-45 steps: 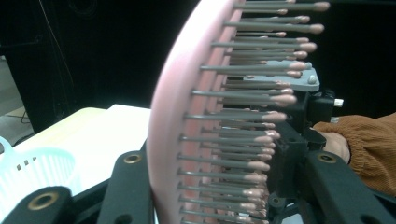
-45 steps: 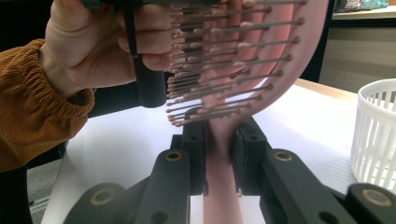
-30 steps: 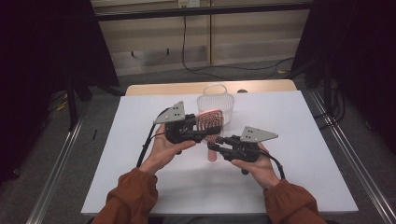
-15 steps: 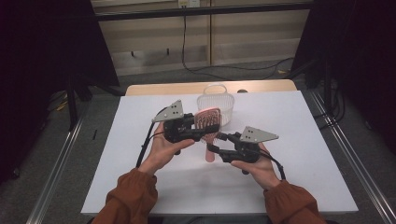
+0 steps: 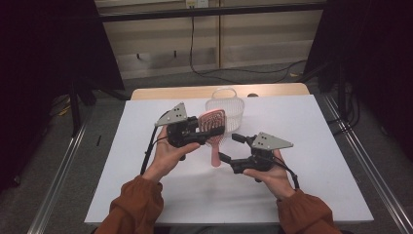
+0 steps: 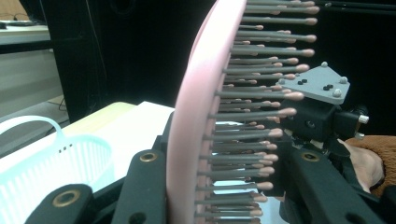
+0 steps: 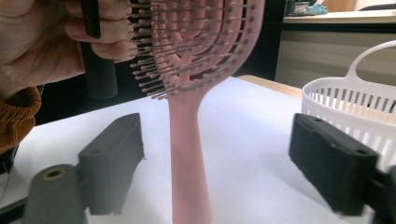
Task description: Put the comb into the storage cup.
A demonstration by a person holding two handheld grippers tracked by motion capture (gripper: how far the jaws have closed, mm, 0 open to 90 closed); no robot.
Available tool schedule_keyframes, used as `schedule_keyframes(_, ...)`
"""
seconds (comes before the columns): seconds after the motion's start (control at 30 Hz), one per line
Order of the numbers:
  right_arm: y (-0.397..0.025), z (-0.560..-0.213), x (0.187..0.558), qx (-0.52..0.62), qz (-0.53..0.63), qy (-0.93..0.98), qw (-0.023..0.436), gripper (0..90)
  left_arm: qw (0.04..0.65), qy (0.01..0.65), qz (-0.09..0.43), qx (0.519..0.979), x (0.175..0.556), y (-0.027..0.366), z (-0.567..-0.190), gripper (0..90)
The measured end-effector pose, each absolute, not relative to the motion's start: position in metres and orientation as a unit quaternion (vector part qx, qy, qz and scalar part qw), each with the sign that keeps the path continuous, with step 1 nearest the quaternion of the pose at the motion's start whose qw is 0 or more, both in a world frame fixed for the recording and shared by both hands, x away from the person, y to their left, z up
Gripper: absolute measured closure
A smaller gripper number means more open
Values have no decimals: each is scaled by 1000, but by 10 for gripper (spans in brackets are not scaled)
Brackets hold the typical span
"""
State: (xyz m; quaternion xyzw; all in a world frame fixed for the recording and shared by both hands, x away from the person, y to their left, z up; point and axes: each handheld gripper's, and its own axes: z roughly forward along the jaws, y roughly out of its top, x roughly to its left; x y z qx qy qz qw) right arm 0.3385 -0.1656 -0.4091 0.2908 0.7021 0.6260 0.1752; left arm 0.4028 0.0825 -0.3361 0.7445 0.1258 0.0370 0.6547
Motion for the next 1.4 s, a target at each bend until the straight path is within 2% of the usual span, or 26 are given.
schedule_keyframes(0.17, -169, -409, 336, 304, 614, 703, 190, 74, 648, 131, 40, 749, 403, 84, -337, 625)
schedule_keyframes(0.53, -187, -408, 325, 324, 615, 680, 235, 21, 651, 144, 47, 744, 405, 90, -333, 625)
schedule_keyframes(0.83, -205, -409, 313, 351, 608, 665, 254, 14, 654, 164, 43, 737, 407, 92, -331, 625)
schedule_keyframes(1.4, -233, -412, 291, 380, 601, 643, 286, 9, 651, 169, 68, 737, 425, 89, -316, 626)
